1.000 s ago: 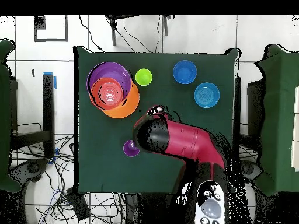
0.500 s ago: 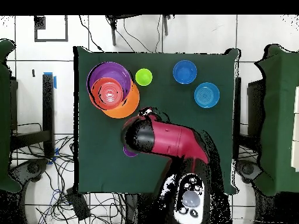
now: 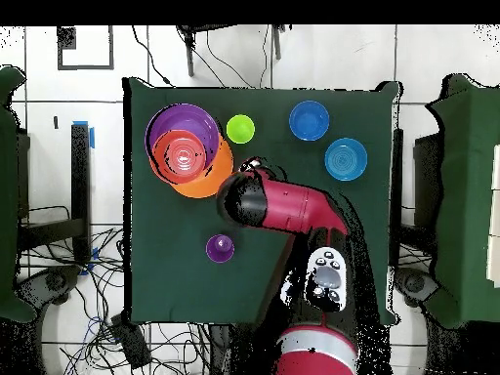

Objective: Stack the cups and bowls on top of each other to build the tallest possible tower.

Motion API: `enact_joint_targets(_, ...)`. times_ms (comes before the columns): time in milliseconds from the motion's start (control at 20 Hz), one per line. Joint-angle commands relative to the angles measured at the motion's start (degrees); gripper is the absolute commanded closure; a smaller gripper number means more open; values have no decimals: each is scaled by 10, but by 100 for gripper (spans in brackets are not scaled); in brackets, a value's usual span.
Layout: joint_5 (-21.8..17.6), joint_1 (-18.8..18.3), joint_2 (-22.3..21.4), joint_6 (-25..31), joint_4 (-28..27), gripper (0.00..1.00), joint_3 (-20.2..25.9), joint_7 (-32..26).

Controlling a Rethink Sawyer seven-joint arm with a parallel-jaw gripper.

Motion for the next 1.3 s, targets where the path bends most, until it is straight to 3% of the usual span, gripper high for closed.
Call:
enact_joint_targets(50, 16, -14, 46, 1, -67, 0, 57, 35)
enact_joint_targets(650, 42, -24, 32, 37, -65, 0, 81, 41)
enact_joint_targets(1300, 105, -46, 73, 16, -101, 0, 122, 46)
